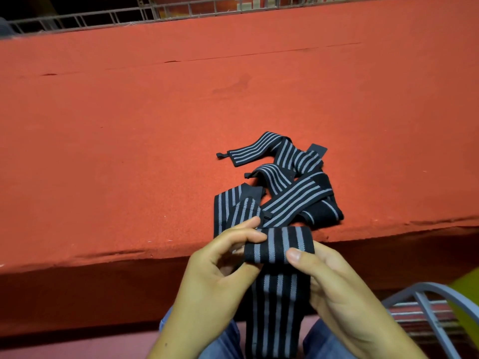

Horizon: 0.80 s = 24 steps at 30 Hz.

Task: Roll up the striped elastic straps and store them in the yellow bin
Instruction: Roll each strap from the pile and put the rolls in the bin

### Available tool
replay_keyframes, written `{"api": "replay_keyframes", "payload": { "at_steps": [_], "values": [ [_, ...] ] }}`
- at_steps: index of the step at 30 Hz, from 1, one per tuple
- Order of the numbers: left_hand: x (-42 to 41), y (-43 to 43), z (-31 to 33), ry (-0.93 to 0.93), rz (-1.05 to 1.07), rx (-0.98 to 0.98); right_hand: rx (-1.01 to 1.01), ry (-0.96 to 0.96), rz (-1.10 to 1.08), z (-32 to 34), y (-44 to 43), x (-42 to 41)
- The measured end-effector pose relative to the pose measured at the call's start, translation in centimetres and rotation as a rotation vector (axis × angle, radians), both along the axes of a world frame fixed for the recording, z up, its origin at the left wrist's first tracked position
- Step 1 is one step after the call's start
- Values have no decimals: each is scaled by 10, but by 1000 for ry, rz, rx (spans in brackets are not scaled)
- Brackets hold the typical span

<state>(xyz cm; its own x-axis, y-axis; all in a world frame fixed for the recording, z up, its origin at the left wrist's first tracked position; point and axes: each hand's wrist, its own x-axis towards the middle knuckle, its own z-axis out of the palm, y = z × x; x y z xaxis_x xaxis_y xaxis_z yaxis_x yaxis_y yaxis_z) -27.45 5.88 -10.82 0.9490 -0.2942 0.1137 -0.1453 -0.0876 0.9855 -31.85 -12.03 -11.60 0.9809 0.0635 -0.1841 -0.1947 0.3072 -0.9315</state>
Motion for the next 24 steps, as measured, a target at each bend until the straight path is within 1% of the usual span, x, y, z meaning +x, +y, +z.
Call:
{"api": "replay_keyframes", "payload": {
  "at_steps": [5,9,14,19,24],
  "values": [
    [-1,-2,0,68,5,19,-35,27,-95,-10,-2,4],
    [0,0,-2,138,11,53,-94,17,-113,-10,-2,4],
    [-2,-1,0,115,-20,38,-154,-26,-70,-10,-2,2],
    [-1,-1,-2,164,-2,-33,-191,-2,-23,-11,-2,0],
    [-2,-2,-5,153,36,-48,-211,-4,-68,-11,-1,0]
  ]
}}
